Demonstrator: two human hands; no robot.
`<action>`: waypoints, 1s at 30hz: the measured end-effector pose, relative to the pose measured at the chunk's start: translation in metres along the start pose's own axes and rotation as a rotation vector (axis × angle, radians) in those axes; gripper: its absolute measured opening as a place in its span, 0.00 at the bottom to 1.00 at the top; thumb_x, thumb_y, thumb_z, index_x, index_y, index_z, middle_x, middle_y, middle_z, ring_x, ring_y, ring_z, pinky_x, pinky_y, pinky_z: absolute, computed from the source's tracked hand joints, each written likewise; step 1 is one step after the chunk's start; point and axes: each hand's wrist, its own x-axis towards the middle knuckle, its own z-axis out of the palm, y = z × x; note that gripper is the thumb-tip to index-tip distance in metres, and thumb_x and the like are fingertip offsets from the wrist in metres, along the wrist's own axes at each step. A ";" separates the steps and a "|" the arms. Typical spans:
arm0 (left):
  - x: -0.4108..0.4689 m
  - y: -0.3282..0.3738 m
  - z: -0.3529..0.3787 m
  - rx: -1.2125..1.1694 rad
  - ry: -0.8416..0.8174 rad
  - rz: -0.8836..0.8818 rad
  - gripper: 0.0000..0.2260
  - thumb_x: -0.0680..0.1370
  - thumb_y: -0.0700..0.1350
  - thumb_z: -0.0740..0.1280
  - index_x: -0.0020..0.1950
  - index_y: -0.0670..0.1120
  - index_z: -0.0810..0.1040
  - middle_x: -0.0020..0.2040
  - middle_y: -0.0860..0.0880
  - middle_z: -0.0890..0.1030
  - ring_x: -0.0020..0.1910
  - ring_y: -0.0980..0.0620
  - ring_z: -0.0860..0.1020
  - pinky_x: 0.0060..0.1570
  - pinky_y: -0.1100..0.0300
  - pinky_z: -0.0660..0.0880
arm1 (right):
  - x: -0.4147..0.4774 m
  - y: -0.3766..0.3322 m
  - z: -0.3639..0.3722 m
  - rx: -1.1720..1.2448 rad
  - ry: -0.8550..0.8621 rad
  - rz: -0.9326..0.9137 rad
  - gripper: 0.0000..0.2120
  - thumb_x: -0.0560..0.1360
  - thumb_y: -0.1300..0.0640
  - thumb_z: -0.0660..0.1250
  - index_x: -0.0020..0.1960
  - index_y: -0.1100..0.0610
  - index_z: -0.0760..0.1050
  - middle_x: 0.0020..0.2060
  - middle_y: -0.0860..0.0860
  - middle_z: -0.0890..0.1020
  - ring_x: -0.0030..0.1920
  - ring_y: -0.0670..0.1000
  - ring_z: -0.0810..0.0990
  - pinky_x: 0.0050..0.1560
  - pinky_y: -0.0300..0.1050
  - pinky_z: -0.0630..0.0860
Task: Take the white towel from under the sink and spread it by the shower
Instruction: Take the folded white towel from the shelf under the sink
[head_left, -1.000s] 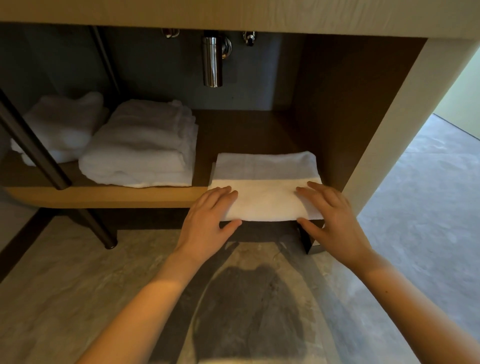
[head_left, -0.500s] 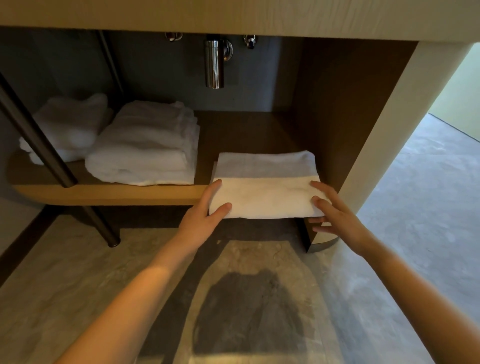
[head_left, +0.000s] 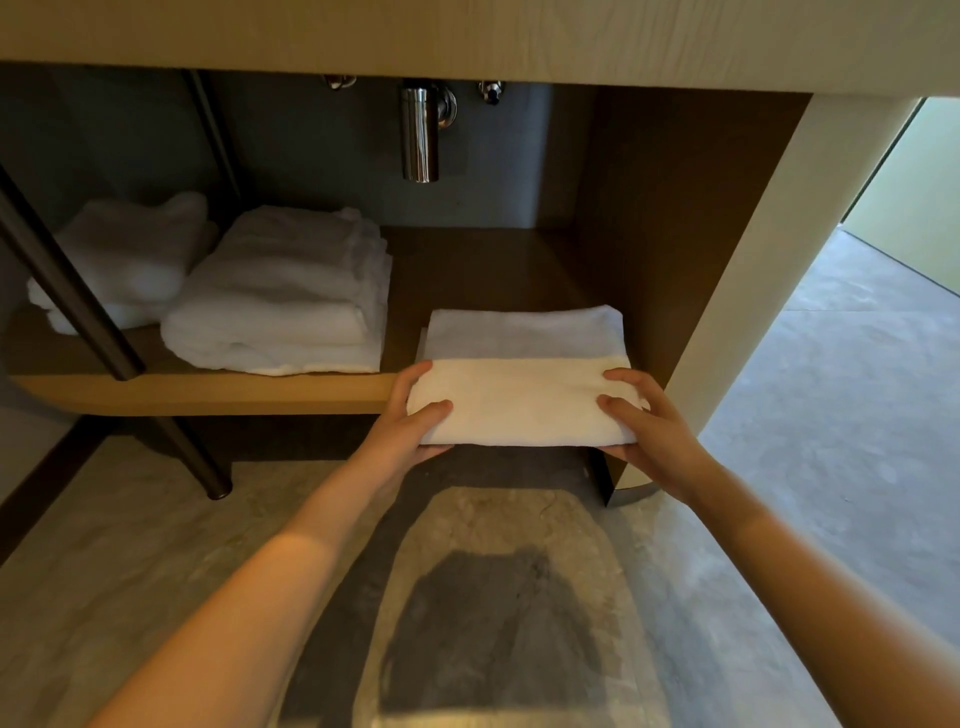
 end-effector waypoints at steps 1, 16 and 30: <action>-0.001 -0.001 -0.001 0.011 0.012 0.008 0.22 0.77 0.43 0.70 0.61 0.69 0.69 0.61 0.58 0.66 0.59 0.51 0.70 0.45 0.56 0.82 | -0.002 0.001 -0.001 0.005 0.002 -0.003 0.14 0.76 0.56 0.69 0.60 0.45 0.74 0.60 0.46 0.70 0.60 0.55 0.72 0.44 0.47 0.83; -0.042 -0.019 -0.014 0.345 -0.110 0.086 0.27 0.73 0.51 0.72 0.66 0.72 0.66 0.56 0.76 0.67 0.58 0.64 0.69 0.45 0.66 0.76 | -0.054 0.037 -0.020 -0.014 -0.037 0.002 0.16 0.76 0.54 0.68 0.61 0.39 0.75 0.63 0.46 0.72 0.63 0.55 0.74 0.53 0.55 0.82; -0.192 0.103 0.011 0.293 -0.020 -0.209 0.25 0.73 0.39 0.73 0.65 0.59 0.73 0.60 0.63 0.72 0.52 0.71 0.74 0.43 0.76 0.73 | -0.192 -0.080 0.005 -0.034 -0.058 0.278 0.22 0.72 0.54 0.73 0.63 0.38 0.74 0.60 0.42 0.73 0.59 0.54 0.75 0.44 0.45 0.82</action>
